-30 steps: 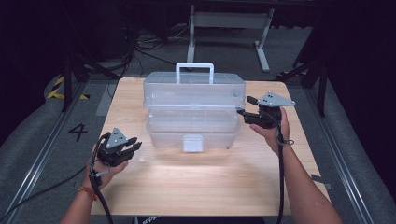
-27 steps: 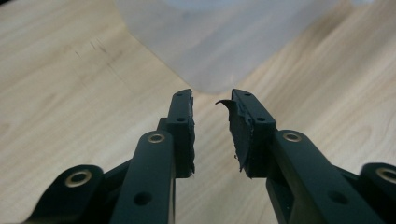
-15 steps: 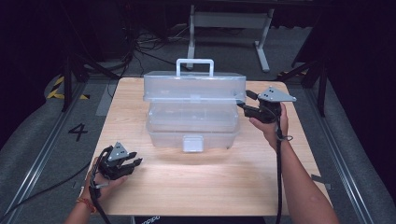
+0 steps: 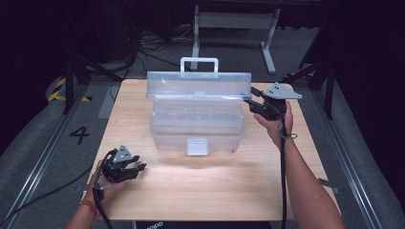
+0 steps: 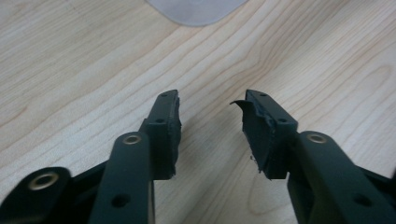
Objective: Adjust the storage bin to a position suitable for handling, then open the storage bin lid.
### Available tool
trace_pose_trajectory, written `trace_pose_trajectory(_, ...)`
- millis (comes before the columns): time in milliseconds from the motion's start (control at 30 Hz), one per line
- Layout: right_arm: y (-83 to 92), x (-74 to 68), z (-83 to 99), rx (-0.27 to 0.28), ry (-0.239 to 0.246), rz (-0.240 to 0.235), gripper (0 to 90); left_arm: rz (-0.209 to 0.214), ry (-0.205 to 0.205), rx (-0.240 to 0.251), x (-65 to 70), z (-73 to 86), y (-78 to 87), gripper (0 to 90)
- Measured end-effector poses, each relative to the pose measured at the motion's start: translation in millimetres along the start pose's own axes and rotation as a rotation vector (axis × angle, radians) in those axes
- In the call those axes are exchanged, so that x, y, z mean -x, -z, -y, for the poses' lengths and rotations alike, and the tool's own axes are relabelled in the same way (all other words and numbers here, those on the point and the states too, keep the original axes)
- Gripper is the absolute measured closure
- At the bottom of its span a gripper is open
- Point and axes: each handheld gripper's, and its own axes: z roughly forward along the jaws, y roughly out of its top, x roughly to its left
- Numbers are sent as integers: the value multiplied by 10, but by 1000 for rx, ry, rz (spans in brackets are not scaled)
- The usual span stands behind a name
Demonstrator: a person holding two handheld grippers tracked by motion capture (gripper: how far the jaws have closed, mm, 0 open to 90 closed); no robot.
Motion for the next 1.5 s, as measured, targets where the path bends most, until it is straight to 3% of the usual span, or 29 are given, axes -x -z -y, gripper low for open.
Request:
trace_pose_trajectory(133, -19, 8, -35, 10, -5, 18, 615, 3, 19, 11, -43, 20, -6, 520)
trace_pose_trajectory(167, -26, 11, -43, 15, -5, 24, 617, 15, 41, 22, -45, 33, -14, 507)
trace_pose_trajectory(267, -44, 19, -69, 19, -14, 40, 631, 15, 31, 45, -49, 66, -15, 486)
trace_pose_trajectory(567, -123, 31, -127, 38, -66, 100, 692, 12, 39, 39, -55, 63, -18, 424)
trace_pose_trajectory(867, -182, 29, -155, 40, -42, 157, 740, 13, 46, 39, -54, 60, -24, 413)
trace_pose_trajectory(1500, -281, 101, -257, 32, -90, 166, 750, 4, 51, 38, -47, 77, -7, 404)
